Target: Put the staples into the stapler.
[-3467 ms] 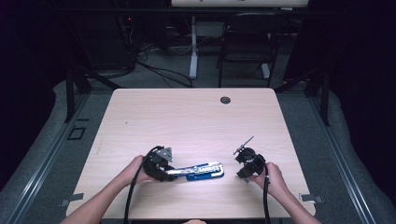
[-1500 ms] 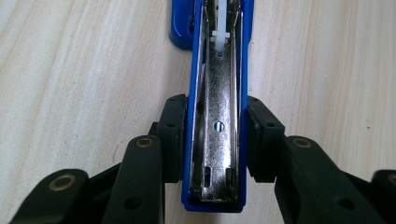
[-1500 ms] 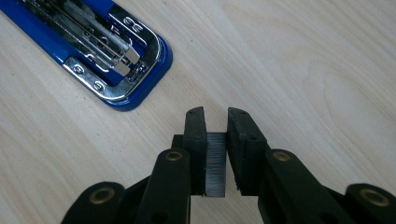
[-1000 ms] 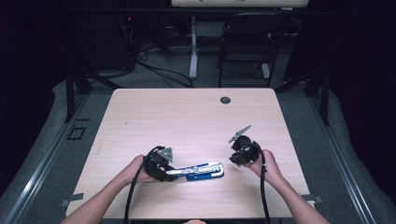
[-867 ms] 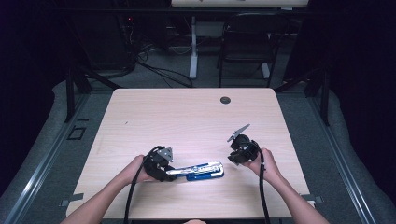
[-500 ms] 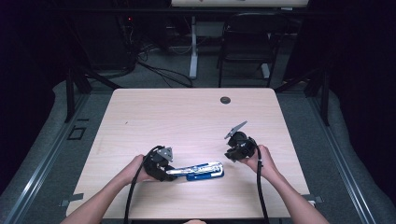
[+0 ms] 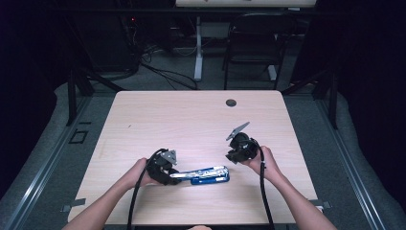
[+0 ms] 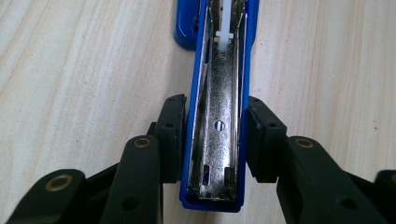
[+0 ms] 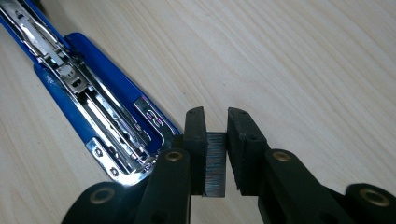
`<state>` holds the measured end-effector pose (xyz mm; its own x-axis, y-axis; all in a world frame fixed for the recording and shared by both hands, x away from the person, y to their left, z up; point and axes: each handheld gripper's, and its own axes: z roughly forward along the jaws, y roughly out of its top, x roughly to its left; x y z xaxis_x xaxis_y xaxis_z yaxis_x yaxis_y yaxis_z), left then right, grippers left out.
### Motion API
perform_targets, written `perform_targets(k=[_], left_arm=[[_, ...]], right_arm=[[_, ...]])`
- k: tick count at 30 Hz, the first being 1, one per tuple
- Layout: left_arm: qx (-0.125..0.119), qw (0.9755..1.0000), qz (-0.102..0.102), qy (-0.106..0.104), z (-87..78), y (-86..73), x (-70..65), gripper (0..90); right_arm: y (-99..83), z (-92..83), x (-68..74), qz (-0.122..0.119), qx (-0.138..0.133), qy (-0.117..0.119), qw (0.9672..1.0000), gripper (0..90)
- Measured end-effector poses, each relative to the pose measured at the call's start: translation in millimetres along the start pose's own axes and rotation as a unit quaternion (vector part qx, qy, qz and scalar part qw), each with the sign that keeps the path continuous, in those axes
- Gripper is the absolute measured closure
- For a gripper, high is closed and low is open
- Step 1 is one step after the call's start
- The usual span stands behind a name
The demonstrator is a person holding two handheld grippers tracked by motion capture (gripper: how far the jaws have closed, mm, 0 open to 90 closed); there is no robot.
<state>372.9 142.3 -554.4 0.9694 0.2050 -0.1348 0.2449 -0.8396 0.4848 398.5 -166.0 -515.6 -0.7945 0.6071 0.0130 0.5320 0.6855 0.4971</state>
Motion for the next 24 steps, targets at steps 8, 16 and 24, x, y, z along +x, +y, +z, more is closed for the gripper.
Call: perform_targets(k=[8,16,24], left_arm=[[-0.005,1.0,-0.001,-0.001,-0.3,-0.2,1.6,62.4],[-0.008,1.0,-0.004,-0.001,-1.0,-0.2,2.6,62.0],[0.001,1.0,0.002,0.001,-1.6,1.0,3.1,62.3]], right_arm=[[2.4,-0.8,2.7,-0.008,-0.022,0.02,0.9995,78.5],[9.8,1.5,10.3,-0.034,-0.033,0.031,0.9984,78.5],[12.4,-1.3,16.8,-0.047,-0.047,0.044,0.9968,78.5]])
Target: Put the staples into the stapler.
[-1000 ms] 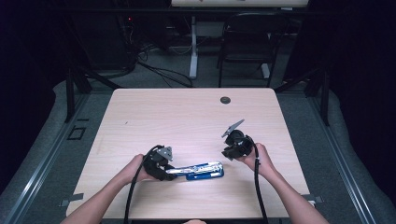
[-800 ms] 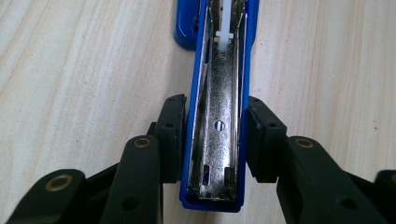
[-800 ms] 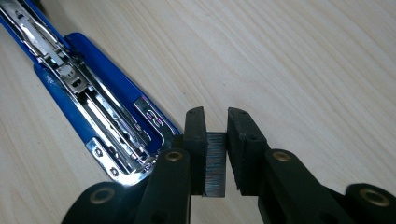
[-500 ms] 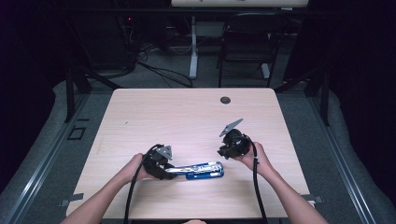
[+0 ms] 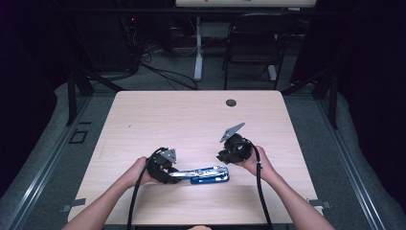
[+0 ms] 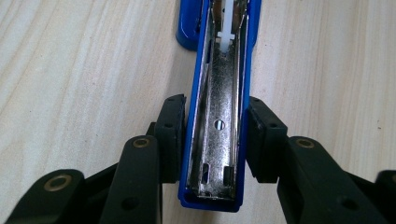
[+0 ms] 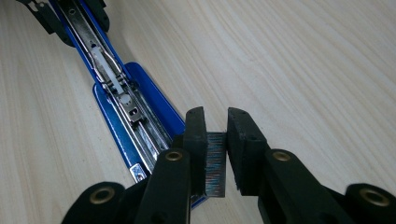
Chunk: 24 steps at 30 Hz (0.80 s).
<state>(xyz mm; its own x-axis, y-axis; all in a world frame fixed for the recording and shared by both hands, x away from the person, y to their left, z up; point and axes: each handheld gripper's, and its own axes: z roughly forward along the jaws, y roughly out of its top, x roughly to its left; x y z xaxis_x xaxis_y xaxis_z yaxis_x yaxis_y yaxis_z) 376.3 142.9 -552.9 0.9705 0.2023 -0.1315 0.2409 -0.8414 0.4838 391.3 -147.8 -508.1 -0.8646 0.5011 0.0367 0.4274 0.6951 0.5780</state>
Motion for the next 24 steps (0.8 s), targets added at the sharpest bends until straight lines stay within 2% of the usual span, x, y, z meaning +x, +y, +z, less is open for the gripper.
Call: perform_targets(k=[6,10,14,24], left_arm=[[-0.004,1.0,0.001,-0.001,0.3,-0.2,0.6,62.3],[-0.003,1.0,0.002,-0.003,-0.2,-0.3,1.1,62.3],[-0.001,1.0,0.003,-0.003,-0.4,-0.1,1.9,62.3],[-0.002,0.9999,0.003,-0.011,0.3,0.1,5.6,62.1]], right_arm=[[3.4,2.0,6.3,-0.022,-0.011,0.018,0.9995,78.6],[7.4,6.4,11.1,-0.041,-0.007,0.026,0.9988,78.6],[8.6,8.9,13.4,-0.049,-0.006,0.033,0.9982,78.5],[6.6,9.7,12.6,-0.051,-0.006,0.038,0.998,78.5]])
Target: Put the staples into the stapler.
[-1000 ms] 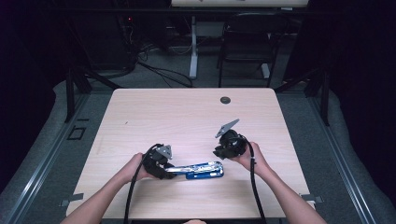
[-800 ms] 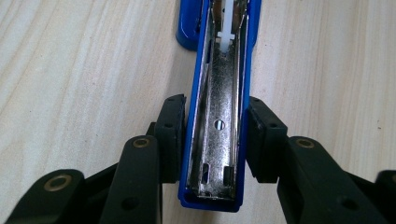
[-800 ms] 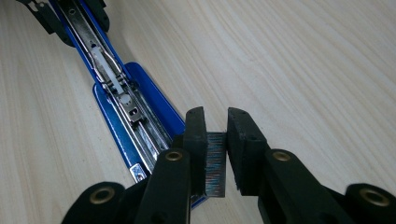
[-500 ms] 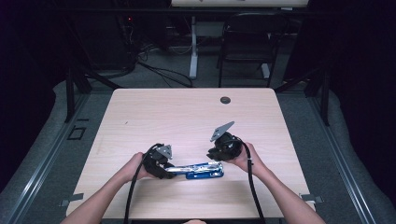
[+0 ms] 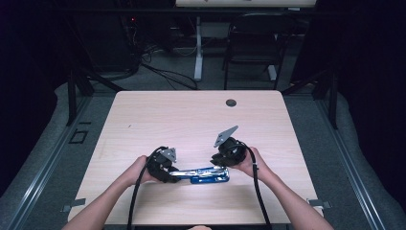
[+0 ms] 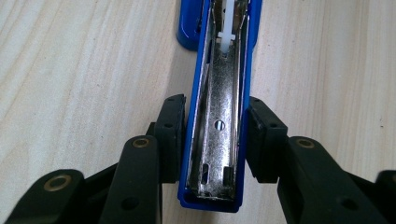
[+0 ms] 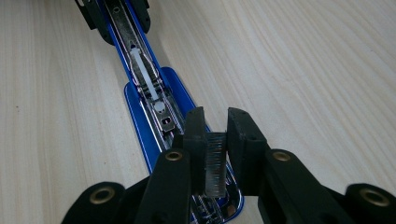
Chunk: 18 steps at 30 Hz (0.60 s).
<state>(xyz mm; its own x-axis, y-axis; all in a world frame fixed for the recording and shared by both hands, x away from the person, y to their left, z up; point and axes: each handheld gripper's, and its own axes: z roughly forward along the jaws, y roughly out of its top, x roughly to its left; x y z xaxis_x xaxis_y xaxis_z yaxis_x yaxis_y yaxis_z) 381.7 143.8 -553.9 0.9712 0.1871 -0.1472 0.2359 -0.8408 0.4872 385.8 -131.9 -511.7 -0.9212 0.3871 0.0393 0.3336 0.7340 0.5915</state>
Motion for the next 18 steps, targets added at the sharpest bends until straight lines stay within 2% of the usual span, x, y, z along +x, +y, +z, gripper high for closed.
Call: perform_targets(k=[10,18], left_arm=[[0.002,1.0,0.0,0.001,0.3,0.3,1.5,62.0],[-0.001,1.0,-0.001,-0.003,0.7,-0.3,2.0,61.9]], right_arm=[[0.2,1.7,0.1,-0.01,0.002,0.002,0.9999,78.5],[2.7,4.8,2.4,-0.022,-0.001,0.014,0.9997,78.5]])
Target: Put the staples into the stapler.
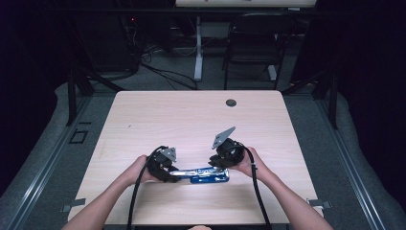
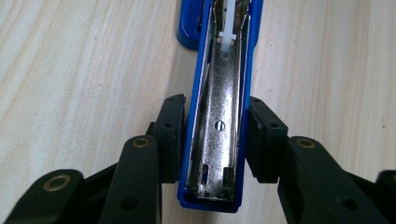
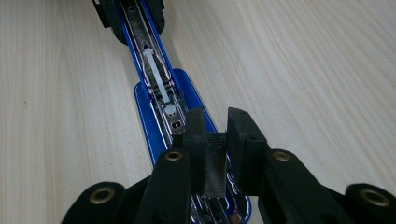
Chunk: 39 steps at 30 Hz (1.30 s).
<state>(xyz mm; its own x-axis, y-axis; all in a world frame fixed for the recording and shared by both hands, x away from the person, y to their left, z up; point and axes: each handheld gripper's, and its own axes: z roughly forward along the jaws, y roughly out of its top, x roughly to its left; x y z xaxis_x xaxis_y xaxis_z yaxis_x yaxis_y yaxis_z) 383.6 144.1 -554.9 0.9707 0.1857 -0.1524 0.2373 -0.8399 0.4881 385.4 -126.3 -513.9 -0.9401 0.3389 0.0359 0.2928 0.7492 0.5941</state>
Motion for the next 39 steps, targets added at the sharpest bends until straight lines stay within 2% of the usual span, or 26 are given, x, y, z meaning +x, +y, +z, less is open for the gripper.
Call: perform_targets(k=[13,15,17,25,28,33,39], left_arm=[[0.002,1.0,0.001,0.0,-0.3,0.1,0.5,61.9],[0.001,1.0,0.001,-0.001,-0.1,0.0,0.6,61.9],[0.001,1.0,0.001,-0.001,-0.1,0.0,0.6,61.9],[-0.002,1.0,-0.001,-0.005,0.3,-0.2,0.9,61.9],[-0.002,1.0,-0.001,-0.005,0.4,-0.2,1.0,61.9],[-0.002,1.0,-0.001,-0.004,0.6,-0.3,1.0,61.9],[-0.002,1.0,-0.003,-0.003,0.6,-0.3,0.7,61.9]], right_arm=[[-4.1,1.9,-0.2,-0.025,0.003,0.023,0.9994,78.5],[-5.7,2.9,-0.2,-0.019,-0.003,0.03,0.9994,78.4],[-6.6,2.9,-1.1,-0.022,-0.002,0.035,0.9991,78.4],[-9.7,3.2,-3.1,-0.036,0.007,0.036,0.9987,78.4],[-10.5,2.6,-2.9,-0.035,-0.006,0.036,0.9987,78.4],[-10.8,2.4,-4.0,-0.047,0.002,0.038,0.9982,78.4],[-12.1,2.1,-4.4,-0.05,-0.005,0.039,0.998,78.5]])
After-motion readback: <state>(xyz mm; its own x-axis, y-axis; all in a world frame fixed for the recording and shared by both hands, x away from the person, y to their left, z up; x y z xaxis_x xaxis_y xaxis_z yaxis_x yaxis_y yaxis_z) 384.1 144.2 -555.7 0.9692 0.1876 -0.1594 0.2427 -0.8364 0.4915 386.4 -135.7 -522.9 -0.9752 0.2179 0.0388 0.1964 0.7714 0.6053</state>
